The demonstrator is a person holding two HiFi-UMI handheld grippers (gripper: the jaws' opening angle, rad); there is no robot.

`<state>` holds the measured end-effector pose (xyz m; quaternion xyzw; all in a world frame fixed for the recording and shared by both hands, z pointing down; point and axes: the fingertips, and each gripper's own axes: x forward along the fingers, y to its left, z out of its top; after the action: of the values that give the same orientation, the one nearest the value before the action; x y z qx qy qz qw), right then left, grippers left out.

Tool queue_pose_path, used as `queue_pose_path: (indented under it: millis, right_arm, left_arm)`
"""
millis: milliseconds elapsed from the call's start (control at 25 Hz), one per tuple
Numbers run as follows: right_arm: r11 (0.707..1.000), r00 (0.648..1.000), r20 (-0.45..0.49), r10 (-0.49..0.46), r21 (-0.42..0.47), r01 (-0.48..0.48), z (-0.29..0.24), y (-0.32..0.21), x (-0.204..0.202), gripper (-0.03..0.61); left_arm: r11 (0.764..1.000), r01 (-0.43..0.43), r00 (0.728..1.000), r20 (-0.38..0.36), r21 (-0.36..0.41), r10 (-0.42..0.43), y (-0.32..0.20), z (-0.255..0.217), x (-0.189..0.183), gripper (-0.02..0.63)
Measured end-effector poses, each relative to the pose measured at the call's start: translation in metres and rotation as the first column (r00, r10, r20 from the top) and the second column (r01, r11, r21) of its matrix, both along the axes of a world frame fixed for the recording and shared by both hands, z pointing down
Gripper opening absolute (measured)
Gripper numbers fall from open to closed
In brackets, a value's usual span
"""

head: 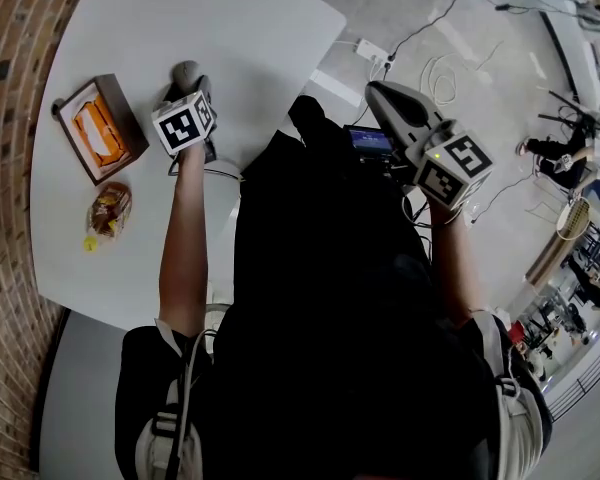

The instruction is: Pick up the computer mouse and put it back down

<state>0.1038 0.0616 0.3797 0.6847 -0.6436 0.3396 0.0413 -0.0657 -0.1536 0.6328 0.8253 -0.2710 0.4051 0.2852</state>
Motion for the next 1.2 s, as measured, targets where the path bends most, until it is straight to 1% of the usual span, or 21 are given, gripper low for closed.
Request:
queue_pose_path:
  millis: [160,280,360,520,800,960,1200]
  right_arm:
    - [1.000,1.000,0.001,0.007,0.003,-0.007,0.000,0.002,0.000,0.017]
    - [1.000,1.000,0.000,0.006,0.002,-0.006,0.000,0.002,0.000,0.017]
    - [1.000,1.000,0.000,0.004,0.005,-0.004,0.000,0.001,0.001,0.017]
    - [1.000,1.000,-0.004,0.001,0.016,-0.001,-0.001,0.000,0.002,0.017]
    - [0.999,1.000,-0.002,-0.016,0.040,0.016,-0.004,-0.005,0.004,0.017]
    - [0.998,1.000,-0.004,-0.028,0.051,0.029,-0.006,-0.010,0.011,0.017]
    - [0.993,0.997,-0.012,-0.080,0.084,0.081,-0.010,-0.024,0.016,0.017]
  left_arm:
    - [1.000,-0.021,1.000,0.001,-0.010,0.021,0.003,-0.001,0.002,0.310]
    - [1.000,-0.011,1.000,-0.001,-0.024,0.011,0.003,-0.002,0.001,0.318]
    - [1.000,-0.004,1.000,0.002,-0.019,0.004,0.002,-0.004,-0.002,0.321]
    - [1.000,0.000,1.000,0.003,-0.008,0.000,0.001,-0.011,-0.006,0.321]
    - [0.999,0.034,0.999,-0.024,0.003,-0.034,0.006,-0.029,-0.011,0.321]
    - [0.999,0.040,0.999,-0.020,0.017,-0.039,0.009,-0.037,-0.010,0.321]
    - [0.998,0.056,0.998,-0.041,0.034,-0.055,0.012,-0.055,-0.009,0.319]
